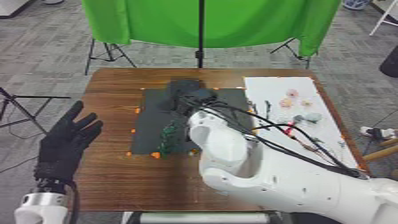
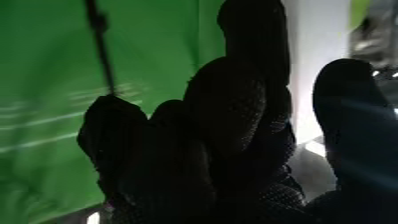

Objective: Arrange flowers

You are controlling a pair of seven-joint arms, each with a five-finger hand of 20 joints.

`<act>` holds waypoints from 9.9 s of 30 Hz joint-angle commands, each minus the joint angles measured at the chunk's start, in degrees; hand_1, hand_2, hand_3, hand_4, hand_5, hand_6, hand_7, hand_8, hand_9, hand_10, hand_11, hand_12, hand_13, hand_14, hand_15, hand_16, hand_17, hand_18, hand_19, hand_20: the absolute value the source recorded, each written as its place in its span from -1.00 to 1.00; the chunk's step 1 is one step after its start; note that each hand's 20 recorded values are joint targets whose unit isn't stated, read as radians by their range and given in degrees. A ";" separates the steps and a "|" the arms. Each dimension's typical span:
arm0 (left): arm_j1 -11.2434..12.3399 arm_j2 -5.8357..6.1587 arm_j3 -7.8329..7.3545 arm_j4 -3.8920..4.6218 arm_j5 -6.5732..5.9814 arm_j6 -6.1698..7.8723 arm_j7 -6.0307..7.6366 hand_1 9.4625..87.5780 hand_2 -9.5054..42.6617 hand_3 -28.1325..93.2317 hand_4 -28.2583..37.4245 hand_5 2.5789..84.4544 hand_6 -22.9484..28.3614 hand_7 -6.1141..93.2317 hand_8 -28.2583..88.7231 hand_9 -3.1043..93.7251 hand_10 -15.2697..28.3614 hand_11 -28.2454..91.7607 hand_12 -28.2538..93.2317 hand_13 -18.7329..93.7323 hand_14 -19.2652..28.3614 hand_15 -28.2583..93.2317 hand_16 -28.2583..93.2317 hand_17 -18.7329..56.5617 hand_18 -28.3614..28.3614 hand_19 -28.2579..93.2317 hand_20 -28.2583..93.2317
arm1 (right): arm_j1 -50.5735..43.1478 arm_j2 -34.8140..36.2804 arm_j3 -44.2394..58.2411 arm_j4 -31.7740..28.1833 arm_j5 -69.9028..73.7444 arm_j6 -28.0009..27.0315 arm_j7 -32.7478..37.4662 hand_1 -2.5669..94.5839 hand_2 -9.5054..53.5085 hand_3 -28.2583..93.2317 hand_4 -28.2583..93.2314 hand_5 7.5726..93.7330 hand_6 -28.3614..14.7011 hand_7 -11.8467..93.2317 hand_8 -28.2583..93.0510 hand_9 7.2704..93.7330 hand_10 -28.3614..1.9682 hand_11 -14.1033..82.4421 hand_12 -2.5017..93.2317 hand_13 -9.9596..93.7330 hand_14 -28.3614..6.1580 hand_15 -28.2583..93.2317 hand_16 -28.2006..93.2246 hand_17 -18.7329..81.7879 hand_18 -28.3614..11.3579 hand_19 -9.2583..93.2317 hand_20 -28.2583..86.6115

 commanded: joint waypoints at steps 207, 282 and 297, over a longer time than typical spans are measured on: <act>-1.36 -4.78 2.92 0.36 1.79 -0.99 -2.85 -0.61 -0.43 0.81 -0.88 -0.28 0.13 -0.63 -0.72 -0.26 0.57 -0.19 -0.41 -0.25 0.93 0.18 -0.70 -0.78 1.00 0.37 -0.58 | -5.14 8.57 2.58 19.53 7.75 -6.80 14.08 -0.27 -0.99 0.69 -0.96 0.30 -0.03 -0.42 -0.74 0.32 -0.42 0.21 -0.62 0.40 -0.31 0.70 -0.35 -0.11 -1.00 0.81 -0.12; 0.79 -2.82 2.76 -0.24 0.59 0.30 -0.38 -0.58 -0.43 0.79 -0.78 -0.27 0.17 -0.67 -0.68 -0.26 0.68 -0.22 -0.38 -0.29 1.00 0.22 -0.72 -0.81 1.00 0.41 -0.67 | -15.46 7.59 5.59 2.34 -4.87 -3.04 12.21 0.08 -1.00 0.44 -1.00 0.77 0.20 -0.32 -0.40 0.72 0.01 0.34 -0.49 0.68 0.04 0.71 -0.20 0.06 -0.95 1.00 0.15; 1.00 -3.87 2.42 -0.31 1.22 -0.13 -1.39 -0.57 -0.44 0.79 -0.78 -0.25 0.18 -0.68 -0.68 -0.26 0.67 -0.22 -0.38 -0.29 1.00 0.22 -0.72 -0.80 1.00 0.42 -0.69 | -18.89 8.18 11.54 -2.37 -1.96 -2.66 11.36 -0.12 -1.00 0.52 -1.00 0.56 0.09 -0.34 -0.72 0.51 -0.22 0.40 -0.51 0.54 -0.12 0.77 -0.23 -0.01 -1.00 0.98 0.14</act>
